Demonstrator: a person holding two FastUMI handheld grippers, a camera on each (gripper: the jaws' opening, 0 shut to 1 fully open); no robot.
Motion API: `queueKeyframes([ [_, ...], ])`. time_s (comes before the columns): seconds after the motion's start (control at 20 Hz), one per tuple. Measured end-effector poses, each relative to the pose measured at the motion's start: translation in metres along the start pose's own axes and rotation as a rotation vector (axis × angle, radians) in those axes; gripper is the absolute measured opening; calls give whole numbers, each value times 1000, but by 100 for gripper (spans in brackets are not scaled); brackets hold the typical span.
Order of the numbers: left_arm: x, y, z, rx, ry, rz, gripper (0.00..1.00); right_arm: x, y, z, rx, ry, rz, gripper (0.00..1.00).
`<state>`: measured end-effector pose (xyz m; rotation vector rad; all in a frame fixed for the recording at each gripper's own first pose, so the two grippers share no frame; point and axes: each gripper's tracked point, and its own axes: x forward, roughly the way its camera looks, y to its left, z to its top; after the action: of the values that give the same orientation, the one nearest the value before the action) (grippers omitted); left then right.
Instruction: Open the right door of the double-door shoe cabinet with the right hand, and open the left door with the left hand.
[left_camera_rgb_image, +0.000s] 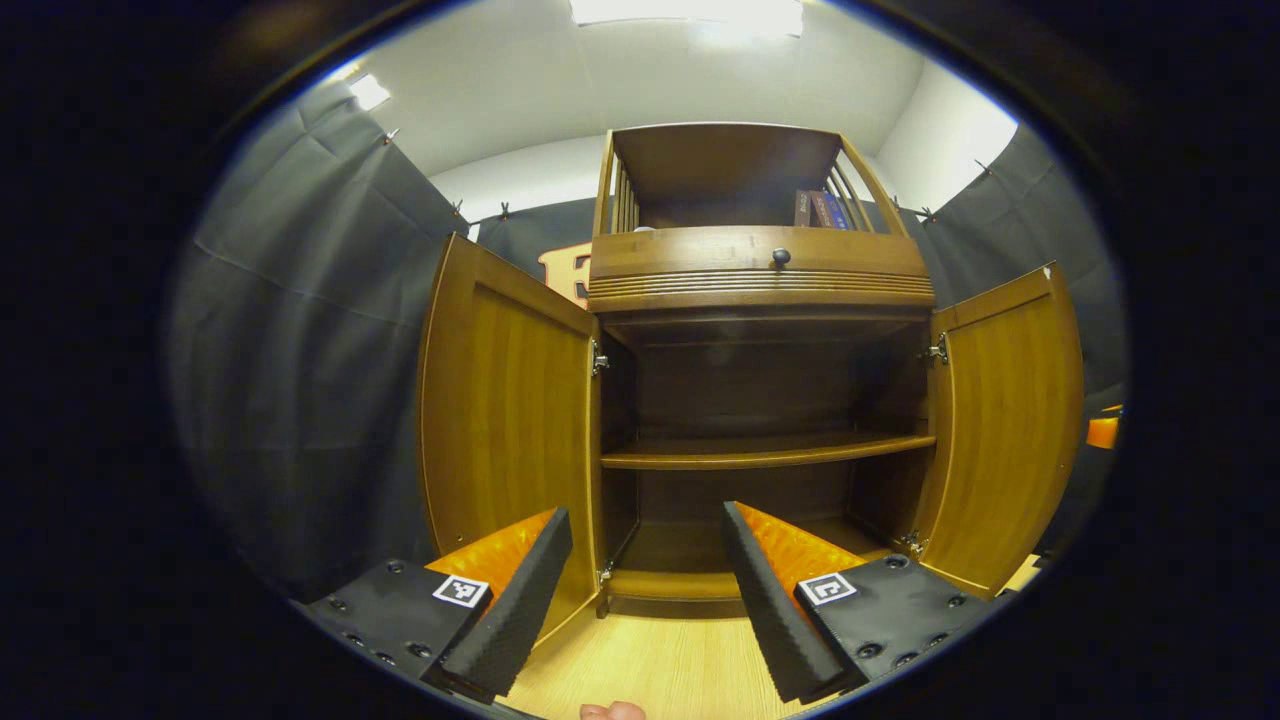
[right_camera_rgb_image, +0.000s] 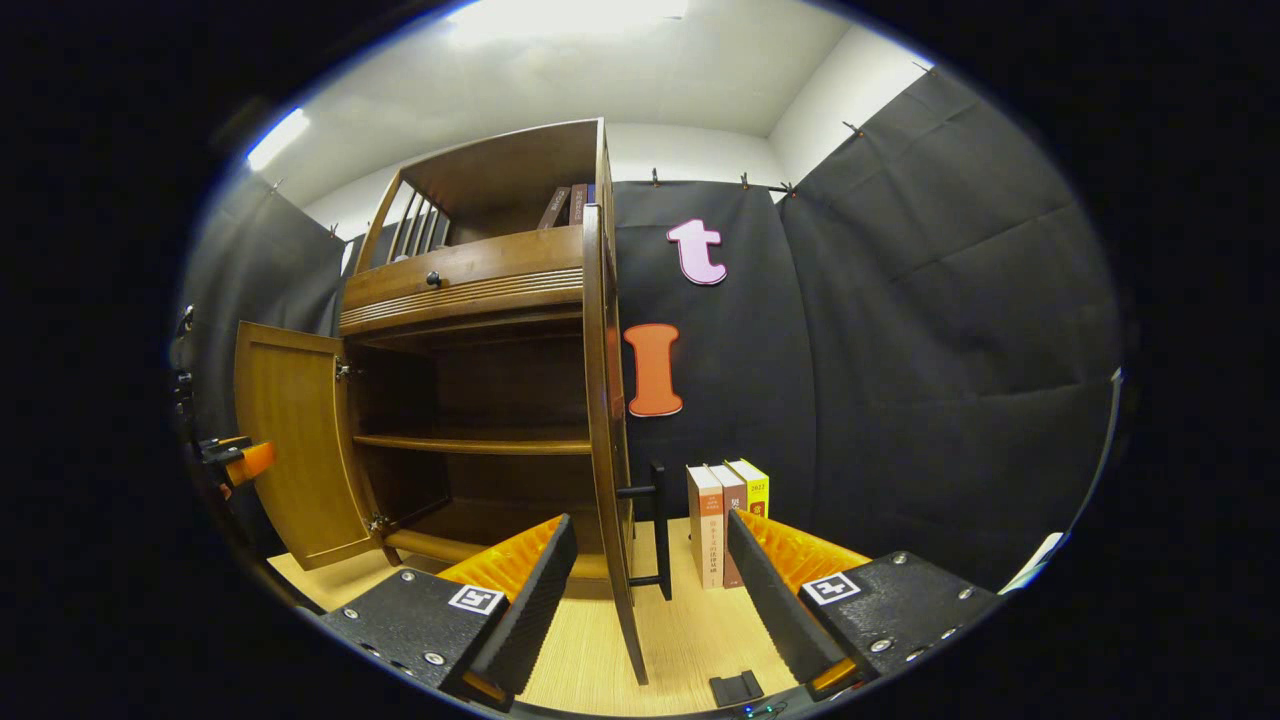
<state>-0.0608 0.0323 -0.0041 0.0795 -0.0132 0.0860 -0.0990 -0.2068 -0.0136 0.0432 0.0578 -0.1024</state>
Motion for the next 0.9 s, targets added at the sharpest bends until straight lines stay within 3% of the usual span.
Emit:
queueKeyframes([
  [0.05, -1, -1, 1, 9, -4, -8, 99, 0, 2, -1, 1, 3, 4, 93],
  [0.1, 2, -4, 2, 14, -12, -15, 99, 0, 4, 0, 4, 4, 8, 100],
  [0.25, 17, -18, 10, 23, -27, -30, 99, 2, 8, 2, 9, -1, 17, 100],
  [0.35, 17, -20, 10, 20, -30, -37, 99, 3, 10, 2, 6, -3, 19, 83],
  [0.45, 17, -22, 9, 13, -27, -42, 99, 4, 12, -1, 9, -1, 22, 100],
  [0.9, 19, -23, 7, 4, -30, -38, 99, 4, 18, 4, 16, -16, 31, 100],
])
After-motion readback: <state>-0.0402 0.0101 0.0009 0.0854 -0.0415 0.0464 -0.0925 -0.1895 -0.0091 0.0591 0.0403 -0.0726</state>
